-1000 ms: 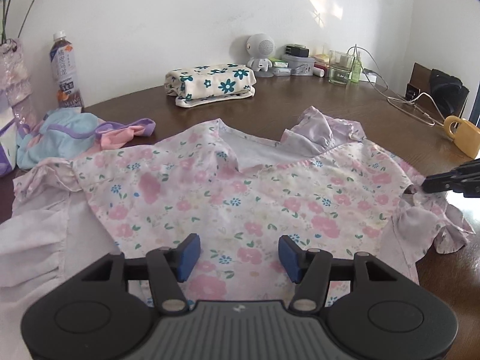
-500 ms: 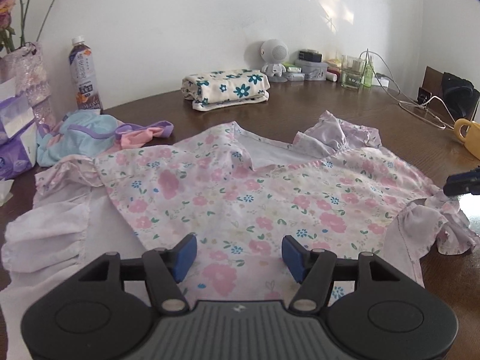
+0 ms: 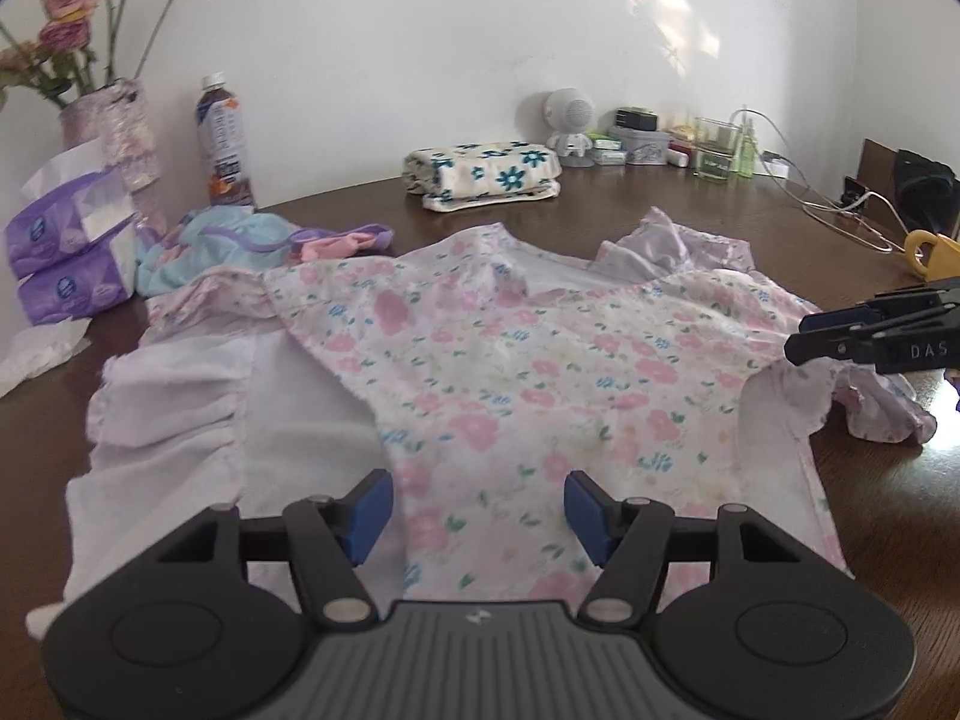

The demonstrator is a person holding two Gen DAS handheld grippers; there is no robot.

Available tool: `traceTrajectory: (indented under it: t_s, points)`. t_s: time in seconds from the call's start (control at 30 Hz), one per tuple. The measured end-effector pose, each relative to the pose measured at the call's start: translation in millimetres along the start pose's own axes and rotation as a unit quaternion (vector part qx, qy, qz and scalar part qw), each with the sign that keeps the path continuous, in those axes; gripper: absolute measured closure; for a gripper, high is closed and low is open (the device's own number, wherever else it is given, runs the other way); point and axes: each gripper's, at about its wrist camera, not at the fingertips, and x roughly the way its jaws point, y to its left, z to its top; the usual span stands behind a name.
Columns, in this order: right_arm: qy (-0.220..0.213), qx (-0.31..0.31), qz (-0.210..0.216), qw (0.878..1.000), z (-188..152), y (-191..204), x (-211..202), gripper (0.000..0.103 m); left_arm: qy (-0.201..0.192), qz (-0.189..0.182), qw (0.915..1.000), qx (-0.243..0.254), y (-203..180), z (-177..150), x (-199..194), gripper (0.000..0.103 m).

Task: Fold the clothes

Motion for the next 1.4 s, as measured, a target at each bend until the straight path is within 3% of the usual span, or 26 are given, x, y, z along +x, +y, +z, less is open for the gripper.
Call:
traceTrajectory:
  t_s: [0.13, 0.57, 0.7, 0.9, 1.07, 1.27, 1.4]
  points:
    - [0.004, -0.026, -0.024, 0.999, -8.9, 7.6, 3.0, 0.064, 0.005, 0.014, 0.9996, -0.023, 11.5, -9.7, -4.6, 0.041]
    - [0.005, -0.004, -0.038, 0.999, -15.9, 5.6, -4.4, 0.058, -0.006, 0.026, 0.9989, -0.039, 20.9, -31.3, -20.7, 0.041]
    - [-0.014, 0.014, -0.043, 0.999, -13.6, 1.1, -14.3, 0.055, -0.016, 0.021, 0.9984, -0.049, 25.0, -33.9, -32.4, 0.041]
    - [-0.022, 0.054, -0.072, 0.996, -14.8, -16.4, -19.6, 0.053, -0.035, 0.055, 0.9933, -0.096, 53.6, -44.2, -61.5, 0.042]
    - [-0.010, 0.066, -0.075, 0.995, -21.8, -17.9, -12.1, 0.053, -0.027, 0.075, 0.9891, -0.124, 73.5, -56.4, -67.2, 0.065]
    - [0.000, 0.067, -0.088, 0.994, -24.0, -19.7, -10.9, 0.053, -0.016, 0.081, 0.9888, -0.125, 81.0, -63.9, -63.7, 0.065]
    - [-0.009, 0.071, -0.067, 0.995, -13.1, -19.3, -21.1, 0.052, -0.016, 0.072, 0.9896, -0.123, 82.3, -57.9, -69.7, 0.062]
